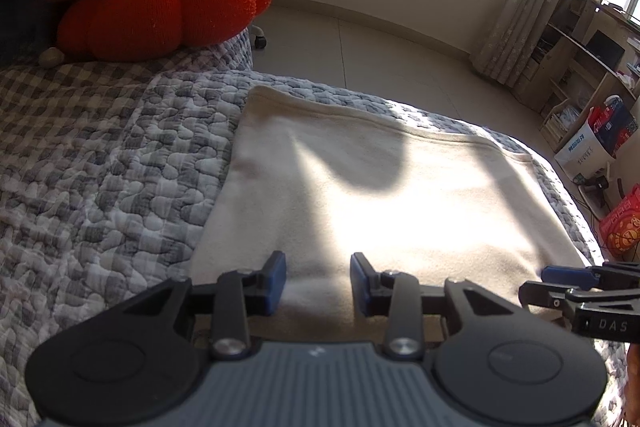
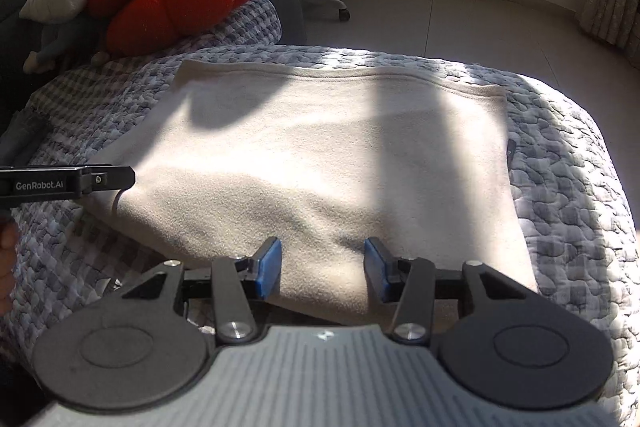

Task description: Fold clothes

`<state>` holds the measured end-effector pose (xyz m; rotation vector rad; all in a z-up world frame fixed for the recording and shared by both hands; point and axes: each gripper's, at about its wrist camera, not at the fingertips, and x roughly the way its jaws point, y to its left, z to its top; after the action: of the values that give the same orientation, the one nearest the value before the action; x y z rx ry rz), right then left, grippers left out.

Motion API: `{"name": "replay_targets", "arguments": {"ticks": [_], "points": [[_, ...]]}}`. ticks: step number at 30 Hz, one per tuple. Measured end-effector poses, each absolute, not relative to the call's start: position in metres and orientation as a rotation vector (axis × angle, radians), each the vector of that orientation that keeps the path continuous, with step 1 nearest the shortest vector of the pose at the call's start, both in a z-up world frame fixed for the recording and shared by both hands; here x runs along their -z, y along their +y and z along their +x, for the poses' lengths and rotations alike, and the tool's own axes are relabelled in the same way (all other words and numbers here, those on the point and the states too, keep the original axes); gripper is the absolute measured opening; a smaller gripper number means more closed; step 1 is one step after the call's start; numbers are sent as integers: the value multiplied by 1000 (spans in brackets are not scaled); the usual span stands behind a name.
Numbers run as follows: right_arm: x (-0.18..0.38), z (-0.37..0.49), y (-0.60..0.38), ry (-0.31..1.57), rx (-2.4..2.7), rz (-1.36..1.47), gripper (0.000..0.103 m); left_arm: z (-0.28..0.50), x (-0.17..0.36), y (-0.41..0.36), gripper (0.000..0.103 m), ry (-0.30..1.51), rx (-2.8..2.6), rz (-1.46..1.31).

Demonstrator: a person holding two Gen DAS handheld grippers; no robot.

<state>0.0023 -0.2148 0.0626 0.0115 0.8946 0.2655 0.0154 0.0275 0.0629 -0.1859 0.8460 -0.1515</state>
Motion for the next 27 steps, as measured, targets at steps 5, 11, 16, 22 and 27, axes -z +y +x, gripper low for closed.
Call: {"name": "replay_targets", "arguments": {"ticks": [5, 11, 16, 22, 27], "points": [[-71, -12, -247, 894, -213, 111, 49, 15, -66, 35, 36, 852, 125, -209], [-57, -21, -288, 946, -116, 203, 55, 15, -65, 45, 37, 870, 96, -252], [-50, -26, -293, 944, -112, 151, 53, 14, -60, 35, 37, 854, 92, -171], [-41, -33, -321, 980, 8, 200, 61, 8, -65, 43, 37, 855, 60, -187], [-47, -45, -319, 980, 52, 162, 62, 4, -71, 55, 42, 848, -15, -189]]}}
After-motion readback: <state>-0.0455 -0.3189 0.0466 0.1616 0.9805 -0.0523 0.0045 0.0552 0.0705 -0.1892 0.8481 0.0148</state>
